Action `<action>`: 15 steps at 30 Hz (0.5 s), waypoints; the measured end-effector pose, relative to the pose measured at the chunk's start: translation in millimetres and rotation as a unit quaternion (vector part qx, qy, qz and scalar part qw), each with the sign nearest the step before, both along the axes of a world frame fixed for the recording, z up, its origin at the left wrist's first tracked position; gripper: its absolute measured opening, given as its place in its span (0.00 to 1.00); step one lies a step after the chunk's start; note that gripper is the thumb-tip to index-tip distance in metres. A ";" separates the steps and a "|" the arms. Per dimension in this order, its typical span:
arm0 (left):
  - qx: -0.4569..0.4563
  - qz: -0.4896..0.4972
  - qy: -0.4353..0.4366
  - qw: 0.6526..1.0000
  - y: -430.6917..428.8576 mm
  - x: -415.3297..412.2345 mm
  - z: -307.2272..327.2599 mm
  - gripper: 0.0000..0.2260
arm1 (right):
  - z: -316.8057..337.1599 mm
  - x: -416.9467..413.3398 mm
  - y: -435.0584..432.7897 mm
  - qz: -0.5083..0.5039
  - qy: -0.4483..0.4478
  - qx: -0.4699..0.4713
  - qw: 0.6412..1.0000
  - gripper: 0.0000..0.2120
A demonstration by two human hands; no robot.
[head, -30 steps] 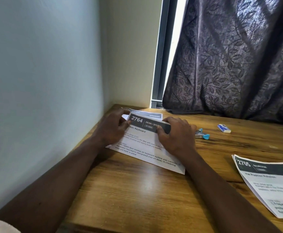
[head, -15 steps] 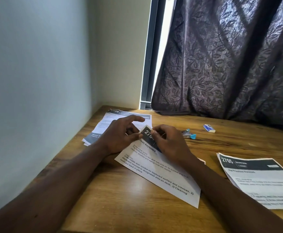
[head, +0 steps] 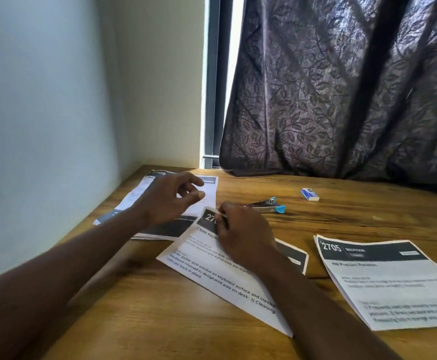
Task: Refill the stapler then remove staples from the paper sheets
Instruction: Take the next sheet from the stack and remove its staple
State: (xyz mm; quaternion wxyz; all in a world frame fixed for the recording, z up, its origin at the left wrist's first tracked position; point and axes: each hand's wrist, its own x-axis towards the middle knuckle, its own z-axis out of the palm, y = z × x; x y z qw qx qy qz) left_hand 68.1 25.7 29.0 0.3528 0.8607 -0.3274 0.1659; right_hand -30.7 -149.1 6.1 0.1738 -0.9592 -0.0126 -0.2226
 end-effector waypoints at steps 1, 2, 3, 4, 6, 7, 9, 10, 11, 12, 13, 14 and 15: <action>0.022 -0.015 0.006 1.000 -12.9 6.6 7.0 0.12 | -0.8 -0.1 -0.3 -0.002 -0.003 -0.004 1.000 0.10; 0.053 -0.031 0.015 0.998 -28.0 14.2 14.5 0.12 | -1.0 0.0 -0.8 -0.002 -0.007 -0.007 1.000 0.10; 0.095 -0.046 0.023 0.994 -44.2 20.5 22.3 0.12 | -1.2 0.3 -0.8 -0.001 -0.010 -0.008 1.000 0.10; 0.137 -0.061 0.032 0.988 -61.6 26.9 29.2 0.13 | -1.3 0.8 -1.7 0.001 -0.011 -0.007 1.000 0.10; 0.196 -0.094 0.059 0.974 -93.9 37.1 37.5 0.12 | -1.6 1.5 -3.5 0.004 -0.013 -0.003 1.000 0.10; 0.218 -0.111 0.072 0.967 -108.1 42.5 38.6 0.12 | -1.2 1.8 -4.3 0.006 -0.014 0.000 1.000 0.10; 0.270 -0.136 0.096 0.948 -130.9 50.6 35.9 0.12 | -1.1 1.9 -5.4 0.010 -0.018 0.004 1.000 0.10; 0.291 -0.140 0.108 0.940 -139.8 53.1 34.0 0.14 | -1.1 2.0 -5.9 0.014 -0.018 0.001 1.000 0.11; 0.305 -0.141 0.114 0.935 -147.3 54.3 33.4 0.18 | -1.3 2.5 -6.4 0.015 -0.016 -0.004 1.000 0.12; 0.313 -0.141 0.117 0.932 -153.0 54.6 33.4 0.21 | -1.4 3.1 -6.7 0.016 -0.014 -0.009 1.000 0.12; 0.317 -0.144 0.117 0.930 -156.9 54.3 33.8 0.23 | -1.5 4.0 -6.7 0.016 -0.013 -0.012 1.000 0.13; 0.316 -0.149 0.115 0.930 -159.5 55.0 34.2 0.23 | -2.1 5.0 -7.3 0.016 -0.011 -0.013 1.000 0.12; 0.310 -0.157 0.111 0.931 -160.8 56.4 34.2 0.21 | -2.9 5.8 -7.6 0.015 -0.010 -0.013 1.000 0.12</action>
